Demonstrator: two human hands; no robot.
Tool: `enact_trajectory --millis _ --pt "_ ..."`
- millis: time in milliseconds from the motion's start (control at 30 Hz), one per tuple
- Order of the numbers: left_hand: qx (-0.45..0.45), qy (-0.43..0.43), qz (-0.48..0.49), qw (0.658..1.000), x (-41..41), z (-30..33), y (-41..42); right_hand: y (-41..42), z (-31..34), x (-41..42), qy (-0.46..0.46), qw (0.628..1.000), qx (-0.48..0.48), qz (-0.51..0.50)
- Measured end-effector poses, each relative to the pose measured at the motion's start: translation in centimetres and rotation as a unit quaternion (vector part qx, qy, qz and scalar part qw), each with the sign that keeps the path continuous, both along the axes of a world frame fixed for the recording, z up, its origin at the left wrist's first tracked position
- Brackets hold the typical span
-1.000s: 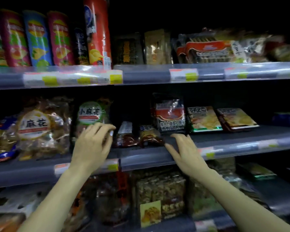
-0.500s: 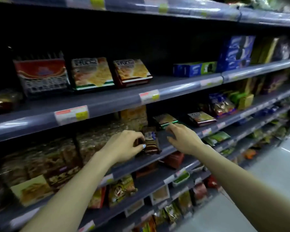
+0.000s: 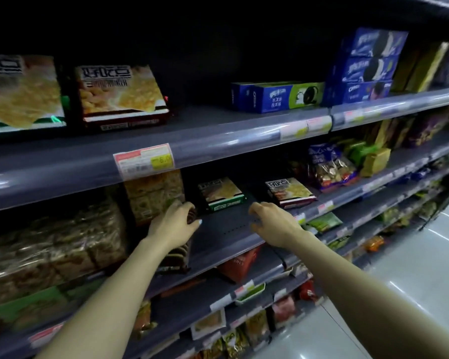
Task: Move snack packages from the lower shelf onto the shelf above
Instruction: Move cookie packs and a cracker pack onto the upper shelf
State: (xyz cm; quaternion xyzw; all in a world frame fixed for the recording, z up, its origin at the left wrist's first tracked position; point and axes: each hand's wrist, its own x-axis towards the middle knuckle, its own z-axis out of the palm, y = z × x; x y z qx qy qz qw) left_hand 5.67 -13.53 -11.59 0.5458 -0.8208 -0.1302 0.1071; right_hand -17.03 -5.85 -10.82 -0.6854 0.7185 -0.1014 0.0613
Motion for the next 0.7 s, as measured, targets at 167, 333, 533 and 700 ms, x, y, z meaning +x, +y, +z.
enact_trajectory --millis 167,333,533,700 --pt "0.061 -0.045 0.16 0.984 -0.8 -1.6 -1.3 -3.9 -1.2 -3.2 -0.021 0.999 0.024 0.026" --pt "0.141 0.018 0.283 0.949 -1.2 -2.8 -1.8 -7.5 -2.6 -5.0 -0.095 0.995 0.025 0.033" --pt "0.219 0.13 0.348 0.902 -1.9 -2.6 -2.2 -13.2 -4.6 -5.4 -0.229 0.97 0.071 -0.029" --pt "0.259 0.197 0.354 0.877 -1.5 -2.6 -2.7 -17.1 -5.5 -5.4 -0.304 0.943 0.12 -0.07"
